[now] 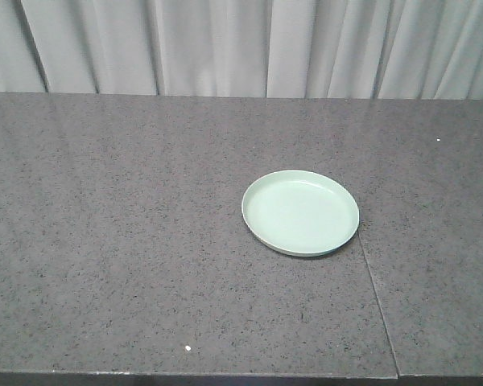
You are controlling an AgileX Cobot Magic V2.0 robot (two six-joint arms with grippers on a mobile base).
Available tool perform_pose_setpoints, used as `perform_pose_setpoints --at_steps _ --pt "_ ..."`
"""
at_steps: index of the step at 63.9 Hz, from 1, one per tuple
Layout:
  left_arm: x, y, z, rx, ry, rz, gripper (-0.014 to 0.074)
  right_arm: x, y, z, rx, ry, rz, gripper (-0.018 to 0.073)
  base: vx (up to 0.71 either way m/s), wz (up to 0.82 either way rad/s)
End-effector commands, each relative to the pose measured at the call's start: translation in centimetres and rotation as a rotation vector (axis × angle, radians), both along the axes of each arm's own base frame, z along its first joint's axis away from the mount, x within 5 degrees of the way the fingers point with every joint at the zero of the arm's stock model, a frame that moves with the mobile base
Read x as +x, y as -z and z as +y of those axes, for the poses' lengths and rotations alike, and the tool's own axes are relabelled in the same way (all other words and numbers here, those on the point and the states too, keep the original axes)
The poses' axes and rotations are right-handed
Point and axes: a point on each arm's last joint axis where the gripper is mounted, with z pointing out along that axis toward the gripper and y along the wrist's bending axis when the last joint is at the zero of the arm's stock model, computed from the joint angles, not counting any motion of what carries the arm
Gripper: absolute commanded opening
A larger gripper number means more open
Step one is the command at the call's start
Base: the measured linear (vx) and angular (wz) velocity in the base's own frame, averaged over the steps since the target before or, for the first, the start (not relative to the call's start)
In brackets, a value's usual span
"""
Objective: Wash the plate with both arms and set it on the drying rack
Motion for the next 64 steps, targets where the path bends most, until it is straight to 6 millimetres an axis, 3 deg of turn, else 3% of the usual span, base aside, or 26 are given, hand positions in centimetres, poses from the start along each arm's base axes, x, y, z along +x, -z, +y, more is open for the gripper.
perform_pose_setpoints --at_steps 1,54,64 --pt "-0.07 0.0 0.07 -0.007 -0.005 -0.067 -0.0006 -0.06 -0.16 0.03 -0.013 -0.001 -0.071 -0.001 0.0 0.0" --pt "-0.07 0.0 0.07 -0.007 -0.005 -0.067 -0.0006 -0.06 -0.18 0.03 -0.008 -0.001 -0.073 -0.001 0.0 0.0" --pt "-0.07 0.0 0.07 -0.007 -0.005 -0.067 -0.0006 -0.11 -0.53 -0.04 0.212 -0.017 -0.113 -0.001 0.0 0.0"
